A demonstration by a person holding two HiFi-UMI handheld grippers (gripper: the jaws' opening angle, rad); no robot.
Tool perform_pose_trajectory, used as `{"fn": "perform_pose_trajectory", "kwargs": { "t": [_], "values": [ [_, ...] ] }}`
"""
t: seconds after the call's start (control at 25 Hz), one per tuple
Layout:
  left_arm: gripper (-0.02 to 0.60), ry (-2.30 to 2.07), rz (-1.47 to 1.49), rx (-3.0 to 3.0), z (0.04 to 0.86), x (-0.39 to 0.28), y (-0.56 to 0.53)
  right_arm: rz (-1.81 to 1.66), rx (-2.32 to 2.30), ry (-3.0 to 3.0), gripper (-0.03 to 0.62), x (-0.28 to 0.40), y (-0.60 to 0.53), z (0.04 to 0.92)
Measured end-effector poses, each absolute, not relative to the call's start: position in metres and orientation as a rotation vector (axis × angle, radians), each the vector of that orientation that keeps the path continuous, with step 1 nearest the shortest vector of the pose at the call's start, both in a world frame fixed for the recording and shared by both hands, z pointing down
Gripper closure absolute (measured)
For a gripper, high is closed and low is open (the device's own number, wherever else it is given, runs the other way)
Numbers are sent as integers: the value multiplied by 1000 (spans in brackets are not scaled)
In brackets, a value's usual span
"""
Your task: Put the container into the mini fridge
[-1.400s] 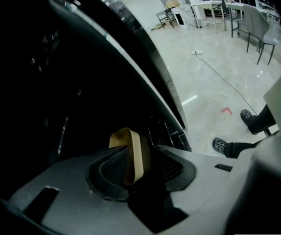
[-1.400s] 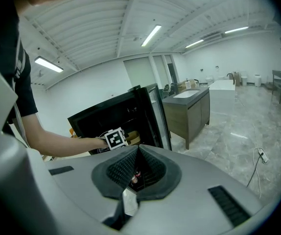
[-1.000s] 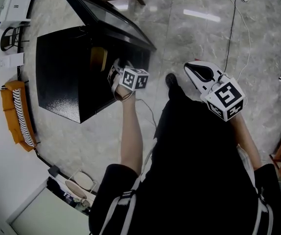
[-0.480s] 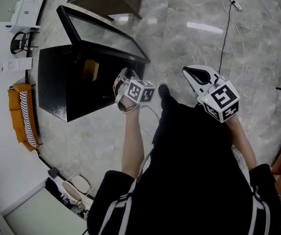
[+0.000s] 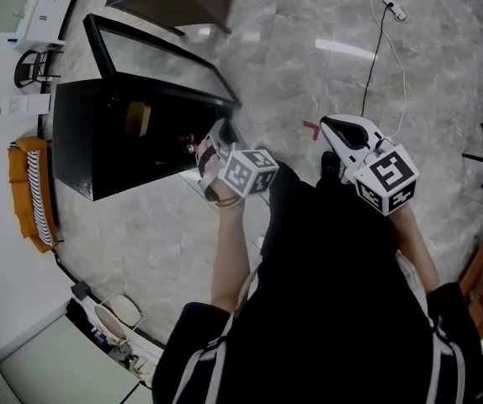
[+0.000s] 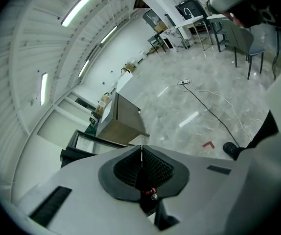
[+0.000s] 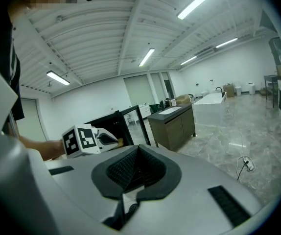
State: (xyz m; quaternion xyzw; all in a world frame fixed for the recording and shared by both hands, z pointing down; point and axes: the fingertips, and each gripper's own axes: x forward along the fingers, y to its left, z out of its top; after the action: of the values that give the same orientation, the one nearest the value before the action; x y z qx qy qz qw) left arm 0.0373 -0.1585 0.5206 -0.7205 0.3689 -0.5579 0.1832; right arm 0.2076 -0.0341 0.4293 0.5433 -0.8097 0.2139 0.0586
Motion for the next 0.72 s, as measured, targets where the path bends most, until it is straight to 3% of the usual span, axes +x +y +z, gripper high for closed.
{"fn": "perform_pose_trajectory", "kwargs": {
  "t": [0.72],
  "values": [
    [547, 949, -1255, -2369, 439, 131, -71, 595, 1736, -2532, 577, 243, -27, 410]
  ]
}}
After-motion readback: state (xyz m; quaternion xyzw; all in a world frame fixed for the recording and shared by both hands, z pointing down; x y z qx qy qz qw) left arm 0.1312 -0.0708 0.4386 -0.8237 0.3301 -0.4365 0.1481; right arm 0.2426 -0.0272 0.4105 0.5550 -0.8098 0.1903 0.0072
